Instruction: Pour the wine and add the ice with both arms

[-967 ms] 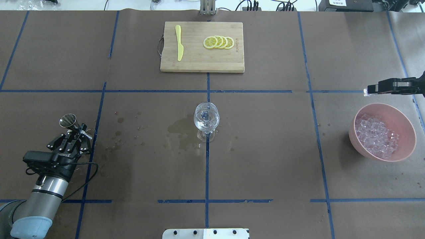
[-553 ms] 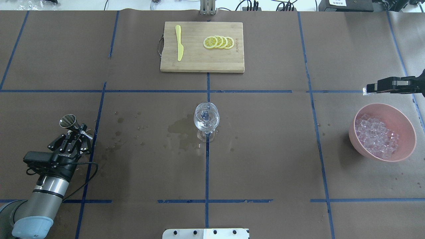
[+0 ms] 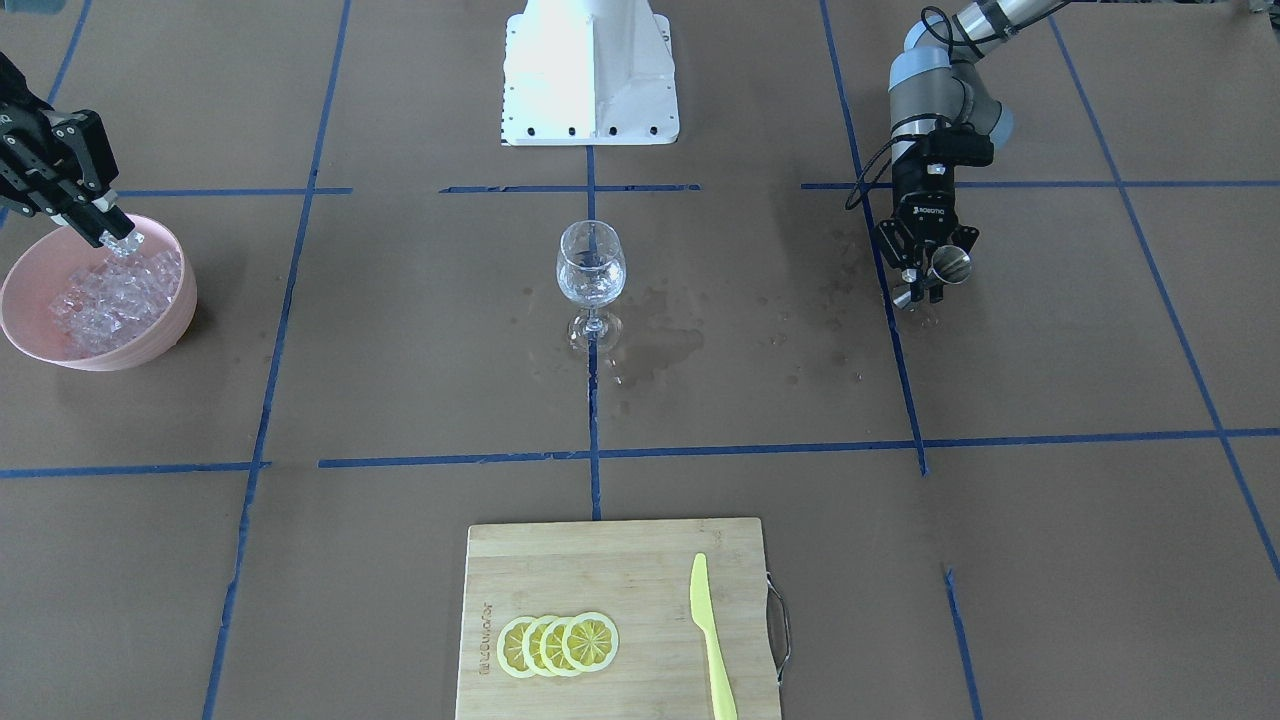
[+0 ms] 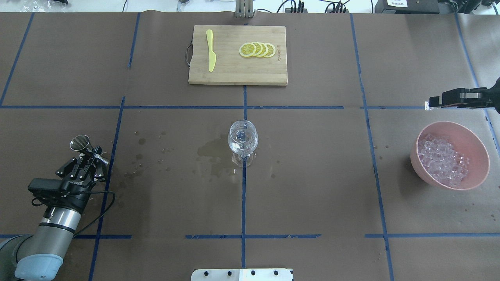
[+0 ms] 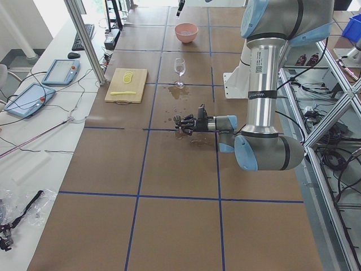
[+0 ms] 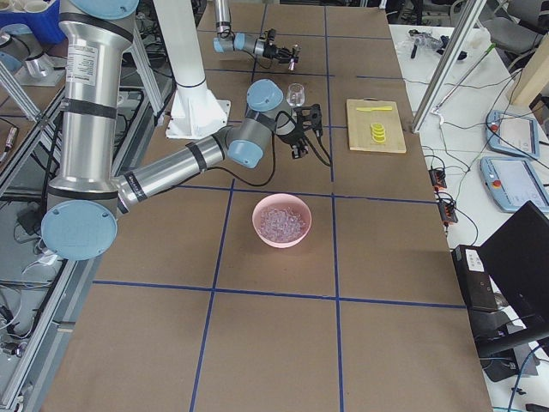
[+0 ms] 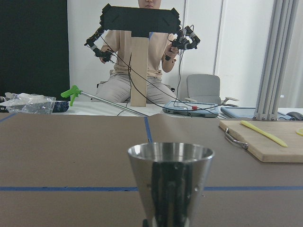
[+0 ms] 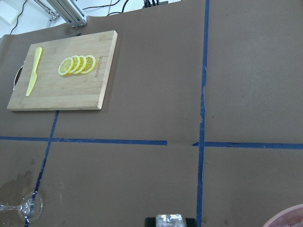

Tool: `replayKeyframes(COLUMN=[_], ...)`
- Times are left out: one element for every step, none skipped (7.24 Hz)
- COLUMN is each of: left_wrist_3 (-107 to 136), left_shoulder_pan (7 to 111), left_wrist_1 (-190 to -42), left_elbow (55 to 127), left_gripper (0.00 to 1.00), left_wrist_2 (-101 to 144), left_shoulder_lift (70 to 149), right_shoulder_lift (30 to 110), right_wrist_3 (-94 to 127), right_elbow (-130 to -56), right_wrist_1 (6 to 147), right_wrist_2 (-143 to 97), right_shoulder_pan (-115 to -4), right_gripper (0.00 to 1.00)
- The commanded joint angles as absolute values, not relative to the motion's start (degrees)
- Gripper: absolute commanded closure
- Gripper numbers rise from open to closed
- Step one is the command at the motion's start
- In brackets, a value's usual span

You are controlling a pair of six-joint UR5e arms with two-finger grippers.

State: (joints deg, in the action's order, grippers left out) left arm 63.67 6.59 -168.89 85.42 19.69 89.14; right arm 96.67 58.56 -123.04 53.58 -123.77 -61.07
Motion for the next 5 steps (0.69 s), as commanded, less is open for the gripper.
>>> replayKeyframes(left_wrist_3=[63.54, 63.46, 63.46, 63.11, 62.93], left_shoulder_pan=[6.68, 6.68, 6.68, 6.77, 7.03], left_wrist_1=[-168.84, -168.84, -168.84, -168.84, -168.84], left_elbow=[85.43, 85.52, 85.52, 85.6, 85.87], left_gripper=[0.56, 0.54, 0.53, 0.33, 0.0], left_wrist_2=[19.69, 19.69, 19.77, 19.86, 20.39], left_shoulder_lift=[89.12, 89.12, 89.12, 89.03, 88.86], right_shoulder_lift=[94.23, 93.52, 92.47, 92.29, 91.15], right_wrist_3=[61.68, 61.87, 61.96, 61.96, 63.09], right_elbow=[-122.96, -123.05, -122.96, -122.96, -122.96], right_wrist_1=[53.7, 53.7, 53.88, 53.88, 54.14], right_wrist_2=[-124.01, -124.01, -123.84, -123.75, -123.66], right_shoulder_pan=[-60.39, -59.77, -59.07, -58.28, -57.31], right_gripper=[1.0, 1.0, 1.0, 1.0, 1.0])
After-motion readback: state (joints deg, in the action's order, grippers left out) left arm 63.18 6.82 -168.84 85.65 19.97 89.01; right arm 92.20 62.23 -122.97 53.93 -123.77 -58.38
